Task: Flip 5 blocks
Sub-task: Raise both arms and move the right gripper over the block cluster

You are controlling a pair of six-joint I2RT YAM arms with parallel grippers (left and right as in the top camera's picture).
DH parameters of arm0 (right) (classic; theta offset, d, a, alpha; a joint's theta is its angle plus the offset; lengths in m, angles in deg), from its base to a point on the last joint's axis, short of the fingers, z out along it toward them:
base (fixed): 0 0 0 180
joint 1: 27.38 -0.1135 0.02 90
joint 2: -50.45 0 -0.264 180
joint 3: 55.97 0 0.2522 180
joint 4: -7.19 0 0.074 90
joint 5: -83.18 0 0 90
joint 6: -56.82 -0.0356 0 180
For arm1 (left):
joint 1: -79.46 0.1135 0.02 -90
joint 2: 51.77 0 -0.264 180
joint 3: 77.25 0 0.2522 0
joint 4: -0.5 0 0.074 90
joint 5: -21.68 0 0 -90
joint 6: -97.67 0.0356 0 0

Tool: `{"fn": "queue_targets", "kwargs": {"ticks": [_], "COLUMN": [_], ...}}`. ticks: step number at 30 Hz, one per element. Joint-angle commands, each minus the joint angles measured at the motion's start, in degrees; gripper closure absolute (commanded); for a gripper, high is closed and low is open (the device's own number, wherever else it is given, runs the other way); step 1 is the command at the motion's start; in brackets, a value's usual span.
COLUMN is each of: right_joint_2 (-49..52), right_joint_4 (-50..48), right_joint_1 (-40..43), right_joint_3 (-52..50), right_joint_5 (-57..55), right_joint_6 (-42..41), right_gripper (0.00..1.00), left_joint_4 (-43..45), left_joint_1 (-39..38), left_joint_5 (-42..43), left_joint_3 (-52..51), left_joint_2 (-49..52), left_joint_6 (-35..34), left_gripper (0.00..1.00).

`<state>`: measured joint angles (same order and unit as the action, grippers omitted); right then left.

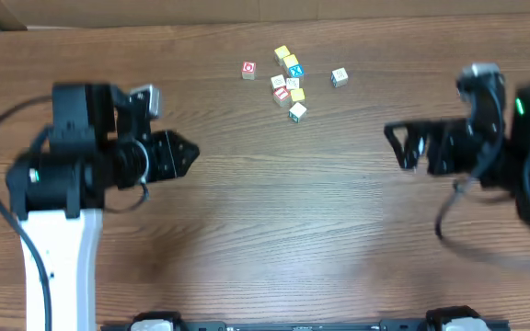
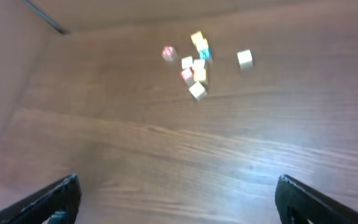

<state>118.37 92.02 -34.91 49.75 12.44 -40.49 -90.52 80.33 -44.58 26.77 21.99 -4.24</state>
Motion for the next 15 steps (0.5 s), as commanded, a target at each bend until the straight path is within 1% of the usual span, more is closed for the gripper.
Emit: {"fn": "queue_targets", "kwargs": {"ticks": [1,3,4,6,7,8,9,10,11,12,13,14,15], "right_joint_2": [10.2,14.7,16.3,20.2,22.0,23.5,26.6,28.3,29.6,31.0,32.2,33.7,34.8], "right_joint_4": [3.2,2.5,2.0,1.5,1.5,1.4,1.0,0.8,0.6,0.2,-0.2,-0.9,-1.3], "right_joint_1": [0.2,0.2,0.2,0.1,0.1,0.1,0.1,-0.1,-0.5,-1.2,-1.9,-3.1,-4.1], "right_joint_3": [8.8,9.9,9.9,9.9,9.9,9.9,9.9,9.9,9.9,9.9,9.9,9.9,9.9], "right_joint_5": [3.0,9.3,10.9,11.5,11.9,11.9,11.7,11.7,11.4,10.6,9.3,7.1,5.5], "right_joint_6": [-1.3,-2.5,-2.3,-2.0,-2.0,-2.1,-2.6,-2.6,-2.6,-2.6,-2.6,-2.7,-2.8], "right_gripper": [0.0,0.0,0.0,0.0,0.05,0.15,0.3,0.41,0.48,0.51,0.53,0.53,0.52], "left_joint_4": [-2.9,-2.2,-1.6,-0.7,-0.4,0.0,0.9,1.1,1.2,1.3,1.5,1.5,1.4], "left_joint_1": [0.3,0.3,0.3,0.3,0.3,0.3,0.3,0.3,0.3,0.3,0.3,0.3,0.3], "left_joint_5": [-0.2,-0.4,-0.4,-1.2,-2.6,-4.1,-7.7,-9.1,-9.5,-9.4,-9.4,-9.4,-9.4], "left_joint_3": [9.1,10.3,10.3,10.3,10.3,10.3,10.3,10.3,10.3,10.3,10.3,10.3,10.2], "left_joint_2": [5.7,7.3,7.7,8.7,9.2,9.5,10.4,10.8,11.3,11.8,12.2,12.9,13.4], "left_joint_6": [6.4,6.4,6.4,6.4,6.4,6.3,6.0,5.4,5.0,5.0,5.0,5.1,5.0], "left_gripper": [0.55,0.24,0.01,0.0,0.0,0.0,0.01,0.0,0.0,0.05,0.27,0.6,0.85]}}
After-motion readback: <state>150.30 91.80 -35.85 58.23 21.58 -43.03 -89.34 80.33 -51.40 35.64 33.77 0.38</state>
